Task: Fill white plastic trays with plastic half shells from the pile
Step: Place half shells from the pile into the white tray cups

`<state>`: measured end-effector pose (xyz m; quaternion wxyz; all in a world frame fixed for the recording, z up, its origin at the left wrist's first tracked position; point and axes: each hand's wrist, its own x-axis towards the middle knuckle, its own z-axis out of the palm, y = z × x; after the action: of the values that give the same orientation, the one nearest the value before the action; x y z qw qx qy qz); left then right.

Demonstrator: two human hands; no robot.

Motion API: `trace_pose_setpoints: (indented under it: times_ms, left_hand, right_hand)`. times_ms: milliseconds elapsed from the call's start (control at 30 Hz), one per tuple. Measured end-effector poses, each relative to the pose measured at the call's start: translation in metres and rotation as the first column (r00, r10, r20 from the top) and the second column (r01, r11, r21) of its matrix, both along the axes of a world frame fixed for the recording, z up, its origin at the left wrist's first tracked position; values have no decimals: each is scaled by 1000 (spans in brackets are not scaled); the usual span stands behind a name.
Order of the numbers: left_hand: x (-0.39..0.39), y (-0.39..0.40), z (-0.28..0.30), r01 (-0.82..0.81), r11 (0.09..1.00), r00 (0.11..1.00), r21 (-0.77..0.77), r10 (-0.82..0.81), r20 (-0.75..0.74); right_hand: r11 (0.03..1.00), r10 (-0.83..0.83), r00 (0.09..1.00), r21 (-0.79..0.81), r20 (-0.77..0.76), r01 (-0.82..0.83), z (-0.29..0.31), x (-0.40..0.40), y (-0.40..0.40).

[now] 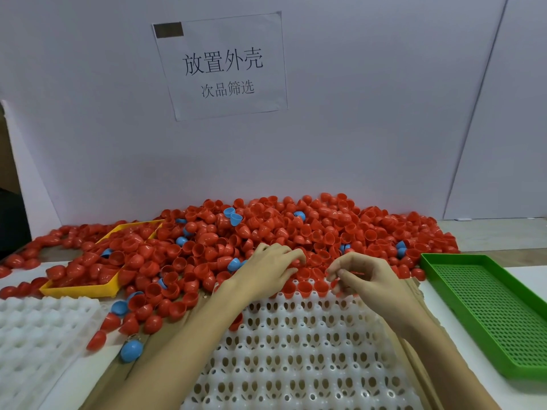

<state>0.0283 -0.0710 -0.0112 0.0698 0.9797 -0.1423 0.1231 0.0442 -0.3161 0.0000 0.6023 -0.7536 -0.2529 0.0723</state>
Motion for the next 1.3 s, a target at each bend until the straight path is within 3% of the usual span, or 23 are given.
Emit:
trace_pose_setpoints:
  times_ms: [200, 367, 500, 633, 733, 867, 1100, 1300]
  left_hand:
    - [-1, 5, 8, -15, 970, 993, -242, 43, 108]
    - [-20, 10, 26, -17, 893, 965, -450, 132, 225]
    - [-51, -8, 38, 114, 634, 975, -764, 75, 208]
    - [-78, -30, 37, 131, 293, 990, -947, -87, 110]
    - [-88, -37, 27, 96, 178, 989, -979, -131, 73]
    - [-98, -35, 18, 47, 188, 995, -981, -91, 31]
    - [-107, -27, 18, 70, 439, 994, -896, 48, 101]
    - [-113, -29, 19, 3, 636, 959, -771, 216, 182]
  right_hand:
    - [1000, -3, 1000, 16, -1, 3, 0, 1, -1]
    - [1000, 5, 1000, 27, 1, -5, 0, 2, -2]
    - [995, 22, 999, 94, 29, -25, 3, -1, -2]
    - [971, 214, 976, 106, 29, -216, 9, -8, 0]
    - [945, 325, 946, 34, 14, -325, 12, -14, 1]
    - [941, 338, 941, 13, 15, -338, 11, -19, 5]
    - [914, 402, 915, 49, 23, -402, 9, -23, 13]
    - [932, 358, 930, 22, 82, -361, 11, -25, 13]
